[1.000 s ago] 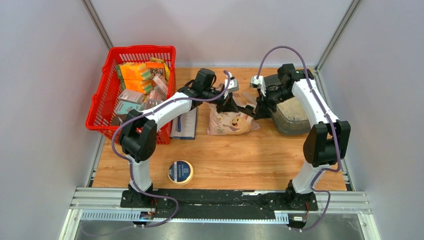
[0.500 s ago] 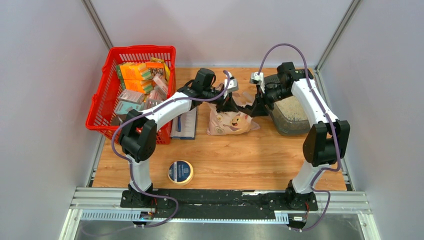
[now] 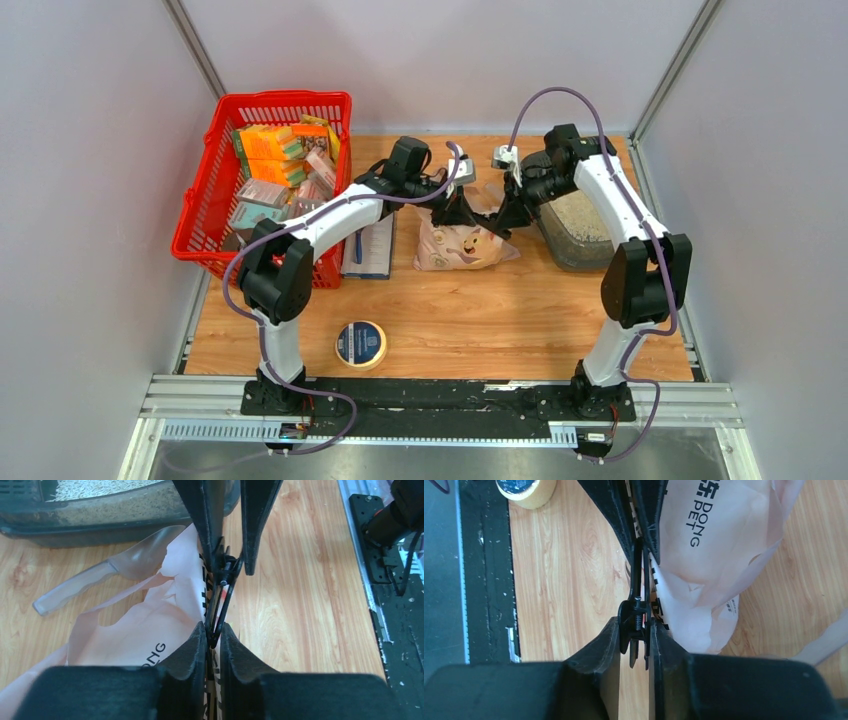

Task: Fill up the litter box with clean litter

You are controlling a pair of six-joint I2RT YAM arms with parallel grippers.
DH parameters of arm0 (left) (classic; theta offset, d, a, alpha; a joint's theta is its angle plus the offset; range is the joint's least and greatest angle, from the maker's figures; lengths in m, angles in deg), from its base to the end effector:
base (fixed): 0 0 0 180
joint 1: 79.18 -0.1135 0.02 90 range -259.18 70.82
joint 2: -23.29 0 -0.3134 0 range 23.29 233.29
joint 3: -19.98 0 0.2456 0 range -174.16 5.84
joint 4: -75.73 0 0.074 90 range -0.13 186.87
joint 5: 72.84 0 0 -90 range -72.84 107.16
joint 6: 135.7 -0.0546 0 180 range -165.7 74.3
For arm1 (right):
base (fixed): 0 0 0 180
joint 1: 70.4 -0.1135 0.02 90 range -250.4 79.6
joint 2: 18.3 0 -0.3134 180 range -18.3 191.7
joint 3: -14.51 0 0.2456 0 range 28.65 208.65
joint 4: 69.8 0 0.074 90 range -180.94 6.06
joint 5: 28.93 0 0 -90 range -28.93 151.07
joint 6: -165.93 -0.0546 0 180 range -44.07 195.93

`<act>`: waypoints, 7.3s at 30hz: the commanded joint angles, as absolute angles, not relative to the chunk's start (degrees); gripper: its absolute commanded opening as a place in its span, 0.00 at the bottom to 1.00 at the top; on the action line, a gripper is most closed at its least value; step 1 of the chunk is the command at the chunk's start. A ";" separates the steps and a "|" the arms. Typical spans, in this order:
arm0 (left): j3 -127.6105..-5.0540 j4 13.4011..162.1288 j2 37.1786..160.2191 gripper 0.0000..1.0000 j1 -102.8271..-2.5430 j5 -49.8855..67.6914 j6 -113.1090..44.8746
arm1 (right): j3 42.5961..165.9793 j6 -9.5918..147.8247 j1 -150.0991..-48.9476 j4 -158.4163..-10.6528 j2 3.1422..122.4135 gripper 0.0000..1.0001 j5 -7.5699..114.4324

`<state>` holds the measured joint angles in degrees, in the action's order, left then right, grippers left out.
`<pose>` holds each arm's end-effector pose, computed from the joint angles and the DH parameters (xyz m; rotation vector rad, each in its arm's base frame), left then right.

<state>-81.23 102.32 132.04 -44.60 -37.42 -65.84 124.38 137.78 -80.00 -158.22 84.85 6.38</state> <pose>0.3466 -0.2930 0.3188 1.4205 1.5416 -1.1697 0.3381 0.1024 0.3430 -1.4747 1.8961 1.0378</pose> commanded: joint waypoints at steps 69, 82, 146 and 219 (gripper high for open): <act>-89.17 99.35 135.00 0.56 -37.96 -34.25 -70.22 | 125.08 155.47 -68.11 -178.86 72.76 0.00 13.87; -90.32 106.04 136.76 0.46 -37.88 -31.70 -73.21 | 123.31 156.70 -68.20 -178.86 72.40 0.00 13.26; -68.52 97.43 119.18 0.00 -44.64 -35.22 -71.91 | 122.08 138.16 -90.52 -171.92 71.52 0.00 34.96; -54.63 100.41 102.92 0.45 -54.84 -31.70 -65.21 | 124.90 120.84 -103.18 -158.13 77.86 0.00 36.38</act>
